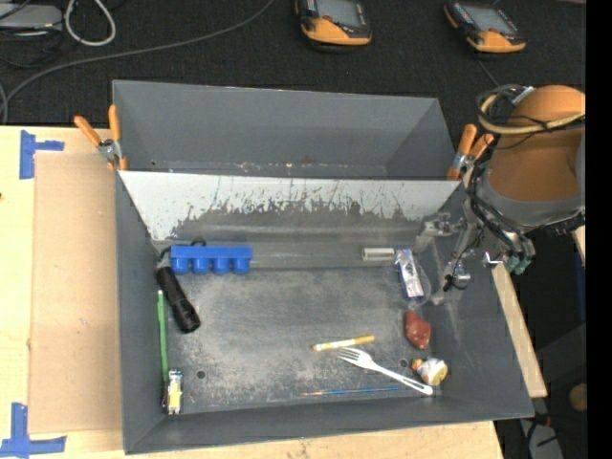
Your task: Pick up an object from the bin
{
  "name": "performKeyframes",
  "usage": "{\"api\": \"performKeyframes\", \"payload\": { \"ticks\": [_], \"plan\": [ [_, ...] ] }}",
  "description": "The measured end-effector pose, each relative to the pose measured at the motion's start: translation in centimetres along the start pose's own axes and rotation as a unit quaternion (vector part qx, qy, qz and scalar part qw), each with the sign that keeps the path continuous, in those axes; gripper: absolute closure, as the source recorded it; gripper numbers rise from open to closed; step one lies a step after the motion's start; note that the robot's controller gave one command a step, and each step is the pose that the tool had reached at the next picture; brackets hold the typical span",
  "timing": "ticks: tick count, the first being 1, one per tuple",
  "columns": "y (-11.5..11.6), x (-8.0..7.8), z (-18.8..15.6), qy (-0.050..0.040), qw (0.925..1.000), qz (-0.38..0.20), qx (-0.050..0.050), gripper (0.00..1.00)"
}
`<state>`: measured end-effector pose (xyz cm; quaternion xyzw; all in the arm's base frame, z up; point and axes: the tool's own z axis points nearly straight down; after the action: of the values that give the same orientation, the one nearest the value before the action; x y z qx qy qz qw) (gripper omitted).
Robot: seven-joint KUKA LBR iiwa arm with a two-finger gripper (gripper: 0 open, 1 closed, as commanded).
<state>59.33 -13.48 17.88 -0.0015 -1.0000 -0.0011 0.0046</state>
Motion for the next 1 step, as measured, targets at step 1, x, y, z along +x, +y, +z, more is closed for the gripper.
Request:
{"api": "performKeyframes", "payload": {
  "ticks": [1],
  "plan": [
    [0.08,-0.16,-0.45,-0.0041,1.0000,-0.002,0.001,0.00]
  ]
}}
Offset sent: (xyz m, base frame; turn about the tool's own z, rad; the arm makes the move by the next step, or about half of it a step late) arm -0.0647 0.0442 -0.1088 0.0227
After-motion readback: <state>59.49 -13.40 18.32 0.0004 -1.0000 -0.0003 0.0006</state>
